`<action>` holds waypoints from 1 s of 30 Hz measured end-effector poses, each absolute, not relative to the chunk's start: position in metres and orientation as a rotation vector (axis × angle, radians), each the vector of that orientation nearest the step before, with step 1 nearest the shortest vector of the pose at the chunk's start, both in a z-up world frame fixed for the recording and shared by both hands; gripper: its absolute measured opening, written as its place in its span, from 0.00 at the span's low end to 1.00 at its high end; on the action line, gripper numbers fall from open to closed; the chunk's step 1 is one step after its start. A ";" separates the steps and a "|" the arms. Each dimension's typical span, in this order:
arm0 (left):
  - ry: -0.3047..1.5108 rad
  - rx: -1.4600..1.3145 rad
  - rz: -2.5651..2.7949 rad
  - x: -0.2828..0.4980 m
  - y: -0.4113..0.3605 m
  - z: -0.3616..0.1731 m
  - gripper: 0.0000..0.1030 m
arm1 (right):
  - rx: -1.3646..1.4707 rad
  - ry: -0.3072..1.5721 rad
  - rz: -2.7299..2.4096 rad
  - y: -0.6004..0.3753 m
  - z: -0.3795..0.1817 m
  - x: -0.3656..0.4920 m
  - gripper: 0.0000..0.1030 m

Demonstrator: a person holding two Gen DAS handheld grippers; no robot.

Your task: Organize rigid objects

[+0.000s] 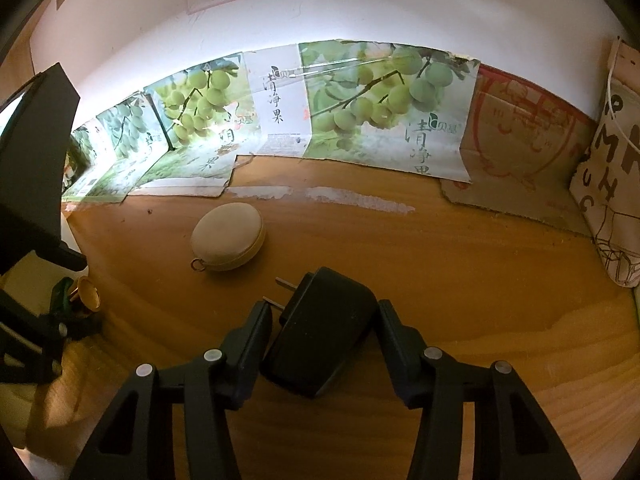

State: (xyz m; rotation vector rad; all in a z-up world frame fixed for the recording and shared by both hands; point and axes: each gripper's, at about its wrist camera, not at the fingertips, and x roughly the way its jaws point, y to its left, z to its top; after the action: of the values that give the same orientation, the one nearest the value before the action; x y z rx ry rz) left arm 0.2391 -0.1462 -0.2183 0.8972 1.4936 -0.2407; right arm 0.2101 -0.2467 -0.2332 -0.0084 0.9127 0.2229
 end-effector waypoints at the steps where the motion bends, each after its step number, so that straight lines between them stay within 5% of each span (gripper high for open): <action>1: 1.492 0.894 -0.237 0.240 -0.145 -0.218 0.42 | -0.007 0.915 0.222 -0.247 -0.233 0.210 0.52; 8: 1.486 0.884 -0.216 0.250 -0.139 -0.217 0.42 | 0.018 0.921 0.218 -0.251 -0.229 0.208 0.52; 14: 1.503 0.884 -0.234 0.251 -0.143 -0.224 0.58 | 0.022 0.917 0.225 -0.252 -0.224 0.205 0.52; 22: 1.512 0.860 -0.236 0.253 -0.149 -0.222 0.61 | 0.029 0.921 0.233 -0.254 -0.222 0.205 0.52; 30: 1.463 0.870 -0.185 0.255 -0.141 -0.215 0.26 | 0.032 0.916 0.244 -0.253 -0.213 0.201 0.52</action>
State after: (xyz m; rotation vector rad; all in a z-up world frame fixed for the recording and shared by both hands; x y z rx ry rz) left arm 0.2554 -0.1412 -0.2154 0.8696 1.4632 -0.1854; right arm 0.2013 -0.2534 -0.2126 0.0324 0.9158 0.2439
